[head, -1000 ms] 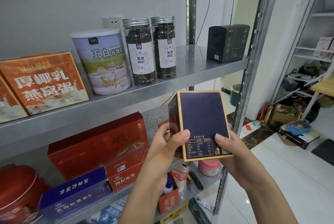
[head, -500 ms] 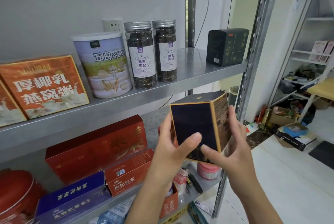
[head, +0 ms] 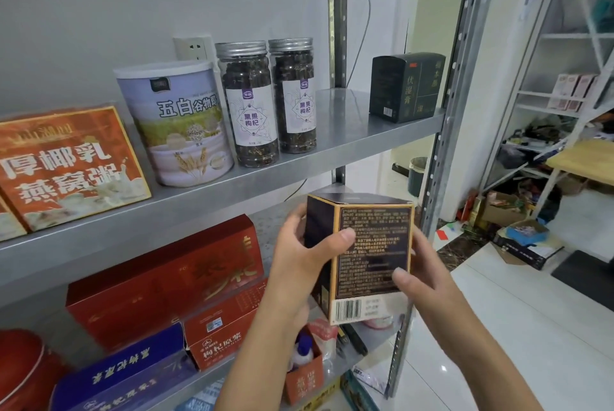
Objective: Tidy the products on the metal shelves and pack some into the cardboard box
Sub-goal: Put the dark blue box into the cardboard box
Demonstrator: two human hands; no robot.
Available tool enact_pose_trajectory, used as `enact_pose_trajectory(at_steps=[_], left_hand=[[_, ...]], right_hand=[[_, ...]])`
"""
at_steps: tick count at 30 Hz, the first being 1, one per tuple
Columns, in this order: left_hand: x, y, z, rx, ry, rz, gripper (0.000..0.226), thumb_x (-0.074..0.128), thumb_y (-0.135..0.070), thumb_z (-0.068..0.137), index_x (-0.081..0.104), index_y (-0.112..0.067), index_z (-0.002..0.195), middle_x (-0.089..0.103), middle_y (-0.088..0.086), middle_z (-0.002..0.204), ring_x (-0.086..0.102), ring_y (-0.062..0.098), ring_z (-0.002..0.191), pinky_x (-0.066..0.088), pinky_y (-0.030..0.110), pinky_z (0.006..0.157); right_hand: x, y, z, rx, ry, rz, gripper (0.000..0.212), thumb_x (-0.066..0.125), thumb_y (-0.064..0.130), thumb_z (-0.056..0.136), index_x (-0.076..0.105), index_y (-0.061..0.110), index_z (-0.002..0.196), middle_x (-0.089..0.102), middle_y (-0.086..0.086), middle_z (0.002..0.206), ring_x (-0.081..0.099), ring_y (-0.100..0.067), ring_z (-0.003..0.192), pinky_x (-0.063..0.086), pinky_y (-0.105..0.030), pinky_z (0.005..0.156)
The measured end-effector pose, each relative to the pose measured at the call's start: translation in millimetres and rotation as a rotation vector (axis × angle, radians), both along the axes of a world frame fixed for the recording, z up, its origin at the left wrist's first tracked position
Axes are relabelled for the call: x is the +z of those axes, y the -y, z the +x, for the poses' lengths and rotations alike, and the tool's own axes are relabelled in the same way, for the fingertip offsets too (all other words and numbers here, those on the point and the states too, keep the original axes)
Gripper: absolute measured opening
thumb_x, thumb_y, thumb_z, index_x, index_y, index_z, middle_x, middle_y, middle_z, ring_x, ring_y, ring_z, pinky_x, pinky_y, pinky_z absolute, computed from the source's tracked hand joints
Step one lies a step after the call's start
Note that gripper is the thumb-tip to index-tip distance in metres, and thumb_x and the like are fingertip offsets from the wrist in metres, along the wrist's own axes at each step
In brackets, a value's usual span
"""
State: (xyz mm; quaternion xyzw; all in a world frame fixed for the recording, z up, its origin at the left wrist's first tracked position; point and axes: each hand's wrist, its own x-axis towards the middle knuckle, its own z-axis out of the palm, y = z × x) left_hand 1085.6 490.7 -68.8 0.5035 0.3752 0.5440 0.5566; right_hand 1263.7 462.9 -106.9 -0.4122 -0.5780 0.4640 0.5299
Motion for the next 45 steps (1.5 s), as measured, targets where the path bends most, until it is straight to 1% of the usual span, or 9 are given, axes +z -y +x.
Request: enact_pose_trajectory(at_steps=[3, 7, 16, 20, 27, 31, 37, 42, 45], left_hand=[[-1.9, 0.3, 1.1, -0.086, 0.043, -0.017, 0.065, 0.078, -0.036, 0.05, 0.065, -0.018, 0.11, 0.074, 0.008, 0.105, 0.072, 0.024, 0.095, 0.059, 0.03, 0.07], [-1.0, -2.2, 2.4, -0.145, 0.064, -0.002, 0.069, 0.076, -0.036, 0.05, 0.063, -0.011, 0.113, 0.074, 0.01, 0.103, 0.073, 0.021, 0.087, 0.057, 0.025, 0.065], [-7.6, -8.4, -3.3, -0.253, -0.036, 0.019, 0.079, 0.075, -0.043, 0.062, 0.051, -0.012, 0.131, 0.068, 0.012, 0.118, 0.067, 0.028, 0.108, 0.057, 0.038, 0.085], [-10.5, -9.1, -2.4, -0.175, -0.078, 0.002, 0.11, 0.08, -0.069, 0.054, 0.041, -0.017, 0.143, 0.067, 0.008, 0.122, 0.065, 0.025, 0.112, 0.049, 0.051, 0.1], [-10.4, -8.9, -2.0, -0.151, 0.133, -0.019, 0.115, 0.09, -0.058, 0.045, 0.045, -0.011, 0.14, 0.065, 0.019, 0.123, 0.065, 0.036, 0.11, 0.055, 0.046, 0.088], [-9.3, -7.5, -1.7, -0.181, 0.224, -0.023, 0.114, 0.09, -0.054, 0.052, 0.041, -0.002, 0.141, 0.061, 0.027, 0.124, 0.062, 0.044, 0.111, 0.054, 0.049, 0.088], [-5.5, -2.6, -0.1, -0.207, 0.227, -0.053, 0.124, 0.09, -0.059, 0.047, 0.038, 0.004, 0.141, 0.066, 0.024, 0.113, 0.065, 0.039, 0.104, 0.057, 0.043, 0.078], [8.8, 14.7, 12.3, -0.02, -0.038, 0.052, 0.07, 0.066, -0.073, 0.067, 0.064, -0.017, 0.109, 0.074, 0.003, 0.095, 0.071, 0.016, 0.091, 0.056, 0.026, 0.072], [7.1, 30.0, 21.5, 0.047, -0.067, 0.113, 0.069, 0.069, -0.064, 0.072, 0.052, -0.028, 0.128, 0.069, -0.018, 0.105, 0.064, -0.008, 0.099, 0.051, 0.012, 0.076]], right_hand=[[3.2, -3.2, 7.0, 0.16, 0.007, -0.143, 0.105, 0.085, 0.066, 0.044, 0.048, 0.026, 0.133, 0.067, -0.002, 0.122, 0.063, -0.023, 0.114, 0.048, -0.043, 0.097], [3.0, -1.8, 3.0, 0.121, -0.022, -0.127, 0.099, 0.085, 0.063, 0.047, 0.052, 0.014, 0.127, 0.068, -0.01, 0.119, 0.065, -0.029, 0.111, 0.049, -0.046, 0.095], [1.7, 4.6, -1.8, 0.043, -0.059, -0.079, 0.093, 0.086, 0.061, 0.045, 0.057, 0.018, 0.123, 0.069, -0.009, 0.116, 0.067, -0.029, 0.107, 0.055, -0.04, 0.087], [0.9, 4.7, -1.1, -0.024, 0.015, -0.039, 0.1, 0.086, 0.05, 0.047, 0.047, 0.023, 0.136, 0.068, -0.002, 0.12, 0.064, -0.021, 0.112, 0.054, -0.038, 0.093], [4.4, 7.1, 3.2, 0.072, 0.124, -0.07, 0.115, 0.088, 0.06, 0.045, 0.033, 0.035, 0.144, 0.059, 0.011, 0.131, 0.057, -0.011, 0.122, 0.051, -0.025, 0.095], [4.3, 9.0, 3.3, 0.033, 0.123, -0.04, 0.102, 0.088, 0.05, 0.049, 0.039, 0.037, 0.138, 0.06, 0.012, 0.13, 0.055, -0.01, 0.123, 0.047, -0.036, 0.102], [4.7, 17.8, -5.1, -0.089, 0.02, 0.042, 0.093, 0.083, 0.043, 0.047, 0.046, 0.034, 0.131, 0.065, 0.011, 0.121, 0.06, -0.012, 0.117, 0.053, -0.031, 0.092], [6.9, 25.2, -12.5, -0.332, 0.028, 0.142, 0.1, 0.083, 0.047, 0.042, 0.044, 0.038, 0.134, 0.059, 0.017, 0.127, 0.054, -0.006, 0.121, 0.05, -0.028, 0.096], [13.3, 28.3, -17.2, -0.534, 0.127, 0.225, 0.091, 0.078, 0.054, 0.041, 0.038, 0.055, 0.123, 0.05, 0.042, 0.114, 0.049, 0.01, 0.11, 0.044, -0.01, 0.083]])
